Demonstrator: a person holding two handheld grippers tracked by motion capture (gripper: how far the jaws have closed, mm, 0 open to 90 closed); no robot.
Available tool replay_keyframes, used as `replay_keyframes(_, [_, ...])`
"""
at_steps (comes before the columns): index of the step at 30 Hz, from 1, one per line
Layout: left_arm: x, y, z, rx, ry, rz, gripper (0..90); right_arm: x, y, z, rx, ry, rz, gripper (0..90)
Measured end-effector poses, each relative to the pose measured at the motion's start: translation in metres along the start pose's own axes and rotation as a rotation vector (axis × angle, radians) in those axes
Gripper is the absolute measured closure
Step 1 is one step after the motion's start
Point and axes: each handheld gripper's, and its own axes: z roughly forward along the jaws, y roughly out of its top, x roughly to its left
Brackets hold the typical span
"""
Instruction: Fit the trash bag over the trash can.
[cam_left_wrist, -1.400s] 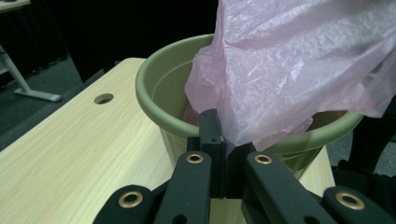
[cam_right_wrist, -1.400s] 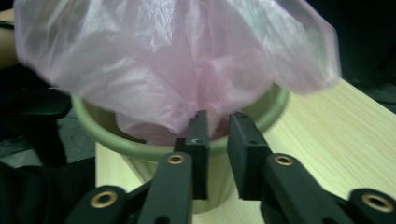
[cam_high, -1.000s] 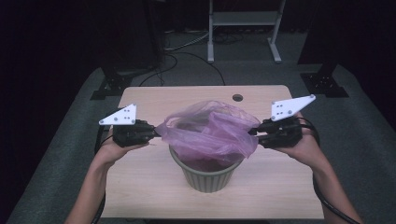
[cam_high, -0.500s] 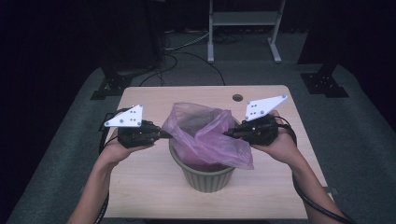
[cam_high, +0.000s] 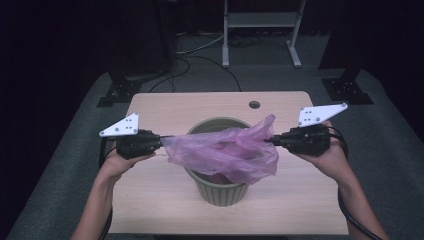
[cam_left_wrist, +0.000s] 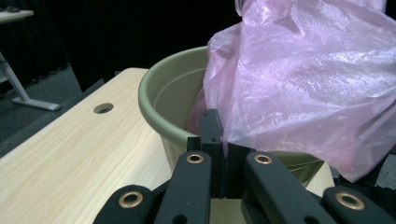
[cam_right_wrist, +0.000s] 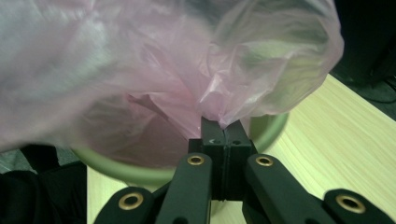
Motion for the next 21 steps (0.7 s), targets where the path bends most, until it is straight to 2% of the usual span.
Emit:
replay_keyframes(5, [0.004,-0.007,0.009,0.02,-0.004,-0.02,89.9,-0.004,-0.011,0.003,0.019,-0.011,0.011,90.0])
replay_keyframes(8, [0.008,-0.013,0.014,0.026,-0.008,-0.044,89.9,-0.008,-0.022,0.008,0.021,-0.005,0.037,90.0])
replay_keyframes(13, [0.013,-0.018,0.016,0.004,-0.027,-0.094,89.5,-0.01,-0.027,0.011,0.005,0.006,0.049,90.0])
replay_keyframes(16, [0.012,-0.017,0.014,0.008,-0.027,-0.108,80.8,-0.01,-0.026,0.009,0.004,0.011,0.052,89.5])
replay_keyframes(21, [0.007,-0.014,0.006,0.006,-0.022,-0.116,66.1,-0.007,-0.025,0.0,-0.012,0.012,0.055,78.0])
